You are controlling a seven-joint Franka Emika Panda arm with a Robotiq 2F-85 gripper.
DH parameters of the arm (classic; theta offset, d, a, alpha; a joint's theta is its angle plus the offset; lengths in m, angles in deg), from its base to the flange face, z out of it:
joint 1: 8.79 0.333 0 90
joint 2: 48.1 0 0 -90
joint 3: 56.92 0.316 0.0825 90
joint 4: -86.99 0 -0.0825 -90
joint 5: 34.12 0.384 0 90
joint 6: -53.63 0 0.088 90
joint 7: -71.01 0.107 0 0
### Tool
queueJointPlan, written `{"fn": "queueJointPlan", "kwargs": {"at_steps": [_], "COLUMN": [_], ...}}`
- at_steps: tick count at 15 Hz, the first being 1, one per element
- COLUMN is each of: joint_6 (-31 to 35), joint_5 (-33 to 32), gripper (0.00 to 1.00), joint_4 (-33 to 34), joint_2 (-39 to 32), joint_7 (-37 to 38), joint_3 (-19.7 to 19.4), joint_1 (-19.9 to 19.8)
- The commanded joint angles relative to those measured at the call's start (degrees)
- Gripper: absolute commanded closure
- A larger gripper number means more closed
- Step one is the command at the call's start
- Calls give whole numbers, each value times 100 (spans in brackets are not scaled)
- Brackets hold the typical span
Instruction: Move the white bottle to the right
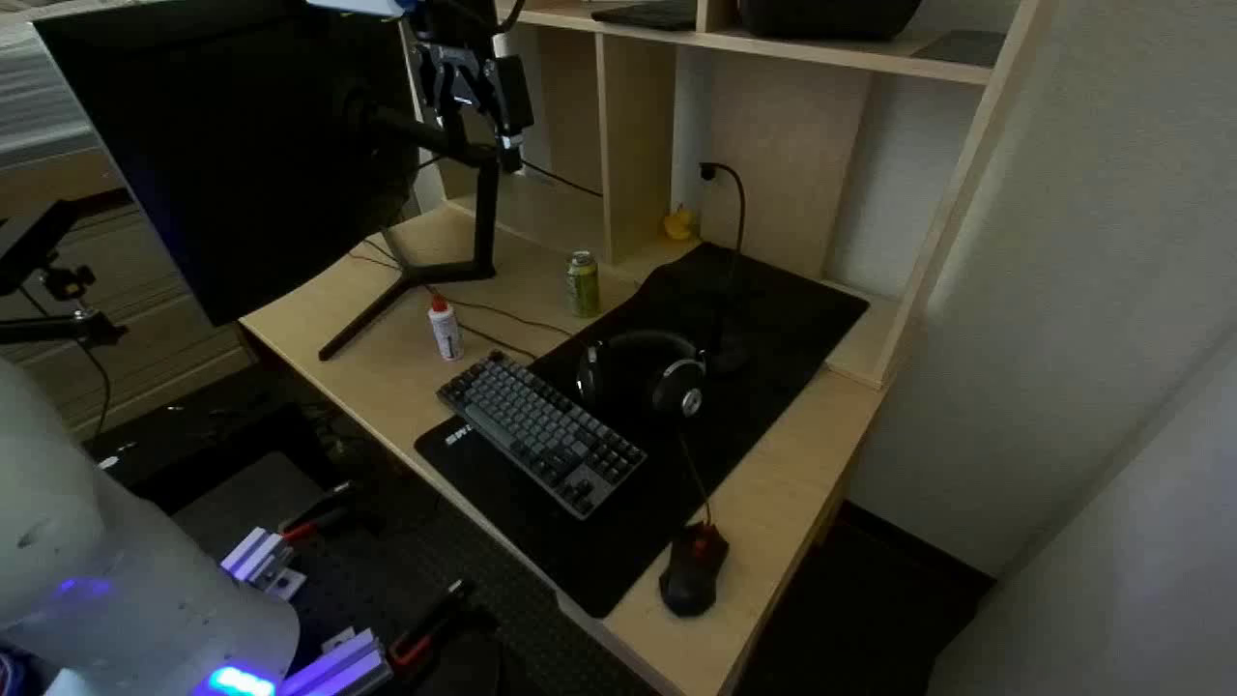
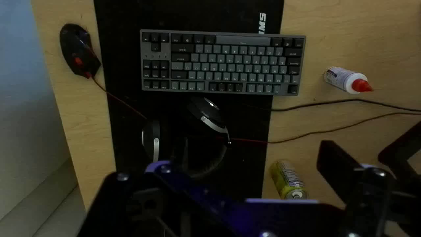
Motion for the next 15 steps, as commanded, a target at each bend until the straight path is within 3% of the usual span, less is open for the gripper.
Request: {"fn": "queueJointPlan", "kwargs": {"at_steps": [1, 2, 9, 10, 12, 15], "joint_6": [-11, -71, 520, 409, 416, 462], "joint_5": [4, 12, 968, 771, 868, 812], "gripper": [0, 0, 0, 0, 0, 0], "joint_4": [12, 34, -810, -649, -703, -666], "joint_2": [-4, -329, -561, -633, -643, -843], "joint_7": [-5, 40, -538, -214, -225, -139], "joint_3": [8, 123, 976, 912, 1074, 1095], "joint_1": [-11, 76, 1243, 1064, 1266, 1248]}}
